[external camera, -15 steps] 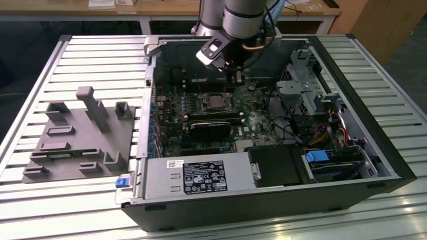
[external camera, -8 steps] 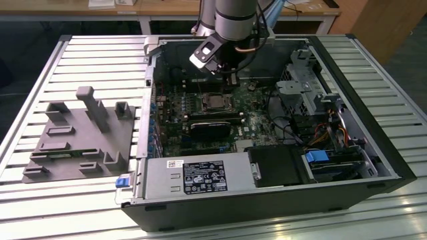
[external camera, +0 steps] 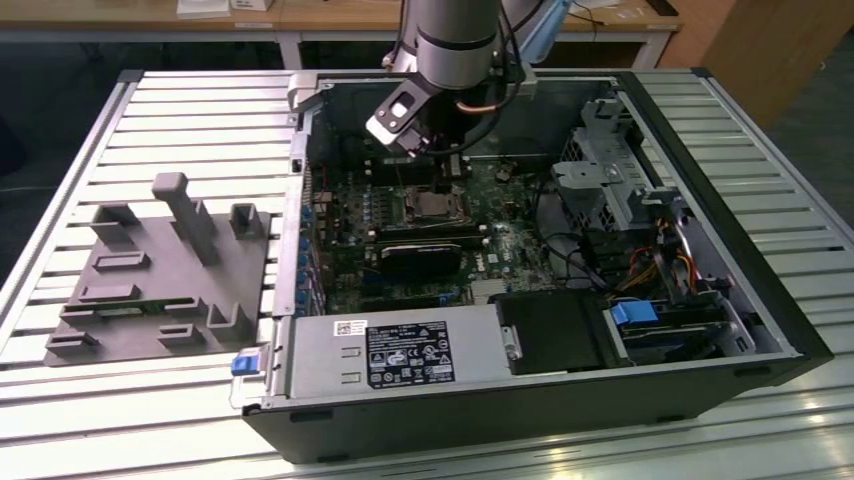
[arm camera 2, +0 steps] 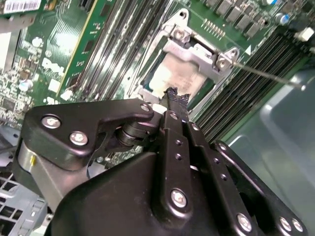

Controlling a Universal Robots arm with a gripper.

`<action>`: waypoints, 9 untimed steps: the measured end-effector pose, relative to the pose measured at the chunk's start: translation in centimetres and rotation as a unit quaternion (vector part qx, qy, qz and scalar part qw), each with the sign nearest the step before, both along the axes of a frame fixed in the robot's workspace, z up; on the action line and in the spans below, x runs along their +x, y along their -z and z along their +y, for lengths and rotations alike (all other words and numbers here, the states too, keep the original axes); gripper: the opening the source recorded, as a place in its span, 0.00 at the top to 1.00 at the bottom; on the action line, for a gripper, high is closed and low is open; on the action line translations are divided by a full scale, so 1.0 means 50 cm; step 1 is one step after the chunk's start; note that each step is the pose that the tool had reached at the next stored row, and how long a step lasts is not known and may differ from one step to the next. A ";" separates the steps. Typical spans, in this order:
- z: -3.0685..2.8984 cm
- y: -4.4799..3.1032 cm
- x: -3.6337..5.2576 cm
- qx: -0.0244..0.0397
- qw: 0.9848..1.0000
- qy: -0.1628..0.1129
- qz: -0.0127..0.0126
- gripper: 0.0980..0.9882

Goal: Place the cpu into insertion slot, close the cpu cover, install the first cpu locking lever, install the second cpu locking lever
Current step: 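Close the cpu cover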

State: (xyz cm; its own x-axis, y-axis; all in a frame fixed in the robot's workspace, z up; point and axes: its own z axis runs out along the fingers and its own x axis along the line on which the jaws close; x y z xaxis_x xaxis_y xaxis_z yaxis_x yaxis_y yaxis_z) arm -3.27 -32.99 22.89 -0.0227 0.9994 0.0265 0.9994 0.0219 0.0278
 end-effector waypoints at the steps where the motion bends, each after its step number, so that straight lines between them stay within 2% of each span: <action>1: 0.000 0.002 -0.003 0.000 1.000 0.000 0.000 1.00; 9: -0.001 0.010 -0.020 0.002 1.000 0.000 0.000 1.00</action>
State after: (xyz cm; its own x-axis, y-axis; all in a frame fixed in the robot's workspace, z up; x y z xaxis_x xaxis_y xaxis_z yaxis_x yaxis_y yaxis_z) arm -4.29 -33.05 22.39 -0.0226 0.9993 0.0303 0.9994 0.0218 0.0278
